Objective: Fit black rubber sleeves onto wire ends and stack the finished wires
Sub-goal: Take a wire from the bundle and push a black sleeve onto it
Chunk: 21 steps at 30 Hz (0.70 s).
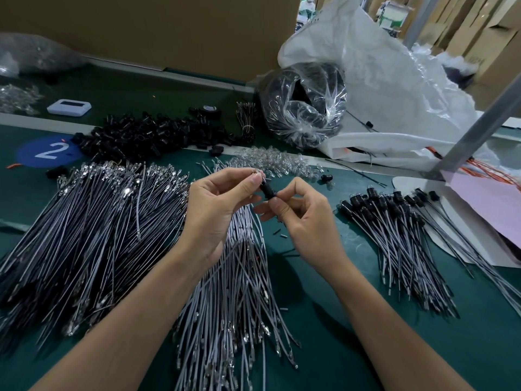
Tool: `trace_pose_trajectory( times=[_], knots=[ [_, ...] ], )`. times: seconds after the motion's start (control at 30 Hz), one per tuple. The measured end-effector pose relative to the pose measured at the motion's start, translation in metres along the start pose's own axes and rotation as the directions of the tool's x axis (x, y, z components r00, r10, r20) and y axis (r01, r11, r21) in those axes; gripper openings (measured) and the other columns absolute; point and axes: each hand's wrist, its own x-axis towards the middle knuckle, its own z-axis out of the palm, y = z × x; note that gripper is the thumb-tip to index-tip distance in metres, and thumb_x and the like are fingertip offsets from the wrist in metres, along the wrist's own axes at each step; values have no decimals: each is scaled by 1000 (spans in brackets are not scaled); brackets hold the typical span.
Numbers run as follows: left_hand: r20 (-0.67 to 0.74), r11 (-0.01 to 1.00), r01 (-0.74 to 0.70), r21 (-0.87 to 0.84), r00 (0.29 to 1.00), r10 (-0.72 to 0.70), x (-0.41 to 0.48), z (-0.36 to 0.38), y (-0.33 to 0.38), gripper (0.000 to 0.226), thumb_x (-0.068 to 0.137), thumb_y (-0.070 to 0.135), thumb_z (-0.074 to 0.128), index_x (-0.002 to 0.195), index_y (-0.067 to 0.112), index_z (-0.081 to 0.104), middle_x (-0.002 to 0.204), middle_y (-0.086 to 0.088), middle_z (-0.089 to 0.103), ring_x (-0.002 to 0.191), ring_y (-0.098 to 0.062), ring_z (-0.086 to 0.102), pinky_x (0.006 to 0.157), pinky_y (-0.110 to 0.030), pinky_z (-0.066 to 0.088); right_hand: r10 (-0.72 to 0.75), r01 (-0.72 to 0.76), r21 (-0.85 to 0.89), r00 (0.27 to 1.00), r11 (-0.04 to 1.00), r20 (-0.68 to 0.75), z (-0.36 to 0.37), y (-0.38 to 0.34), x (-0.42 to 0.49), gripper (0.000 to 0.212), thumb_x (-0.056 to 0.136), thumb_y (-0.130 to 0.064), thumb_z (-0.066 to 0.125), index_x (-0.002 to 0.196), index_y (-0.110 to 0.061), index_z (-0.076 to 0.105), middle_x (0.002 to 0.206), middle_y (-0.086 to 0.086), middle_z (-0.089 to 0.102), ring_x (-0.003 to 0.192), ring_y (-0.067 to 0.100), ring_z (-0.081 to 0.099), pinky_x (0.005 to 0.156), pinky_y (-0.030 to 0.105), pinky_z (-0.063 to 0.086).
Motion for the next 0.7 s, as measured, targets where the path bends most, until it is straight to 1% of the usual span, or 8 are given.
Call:
trace_pose_trajectory(
  times=[0.1, 0.27, 0.33, 0.4, 0.5, 0.6, 0.7],
  knots=[
    [-2, 1000, -16, 16, 1000, 16, 0, 0, -1, 10, 68, 18, 76, 77, 16, 78, 80, -3, 74, 73, -11, 68, 68, -19, 54, -5, 5, -1, 1000, 1000, 6, 0, 0, 0, 19, 93, -1, 60, 79, -11, 52, 81, 9, 76, 74, 21, 74, 80, 46, 58],
    [-20, 993, -80, 90, 996, 82, -1, 1, -1, 5, 71, 19, 76, 75, 19, 78, 78, -2, 74, 74, -11, 68, 69, -20, 54, -5, 5, -5, 1000, 1000, 29, 0, 1, 0, 17, 93, -1, 60, 80, -10, 53, 80, 8, 76, 72, 19, 73, 77, 37, 59],
    [-40, 985, -108, 134, 993, 114, -1, 1, -2, 4, 75, 15, 77, 76, 18, 78, 78, -3, 74, 74, -13, 68, 71, -22, 55, -1, 0, 26, 1000, 1000, 30, 0, 2, 0, 11, 93, -2, 61, 84, -6, 57, 80, 10, 75, 70, 18, 72, 72, 29, 57],
    [-51, 976, -131, 176, 989, 142, -1, 1, -4, 12, 80, 6, 75, 76, 18, 78, 78, -3, 74, 73, -13, 68, 71, -22, 56, -4, 2, 51, 999, 999, 32, 0, 2, 0, 5, 93, -1, 61, 88, -2, 61, 79, 11, 74, 68, 15, 70, 68, 23, 53],
    [-51, 969, -144, 199, 986, 157, -2, 1, -4, 20, 82, 0, 73, 75, 18, 77, 77, -4, 74, 70, -13, 67, 69, -22, 56, -37, 36, 39, 999, 999, 20, 1, 2, 0, 4, 92, -1, 63, 89, -4, 63, 77, 8, 73, 65, 10, 68, 63, 17, 49],
    [-53, 964, -155, 215, 984, 170, -3, 2, -6, 16, 82, -2, 72, 78, 13, 76, 73, -4, 73, 66, -12, 65, 63, -22, 55, -60, 60, 28, 998, 998, 3, 2, 4, -1, 2, 92, -3, 63, 91, -4, 63, 78, 7, 73, 65, 8, 67, 61, 15, 48],
    [-67, 977, -137, 162, 987, 149, -5, 4, -8, 13, 83, -5, 70, 81, 7, 75, 69, -4, 71, 61, -11, 63, 59, -20, 53, -55, 54, 62, 998, 997, 13, 6, 7, -2, 3, 93, -2, 61, 94, -1, 63, 80, 8, 73, 68, 13, 69, 64, 20, 50]
  ],
)
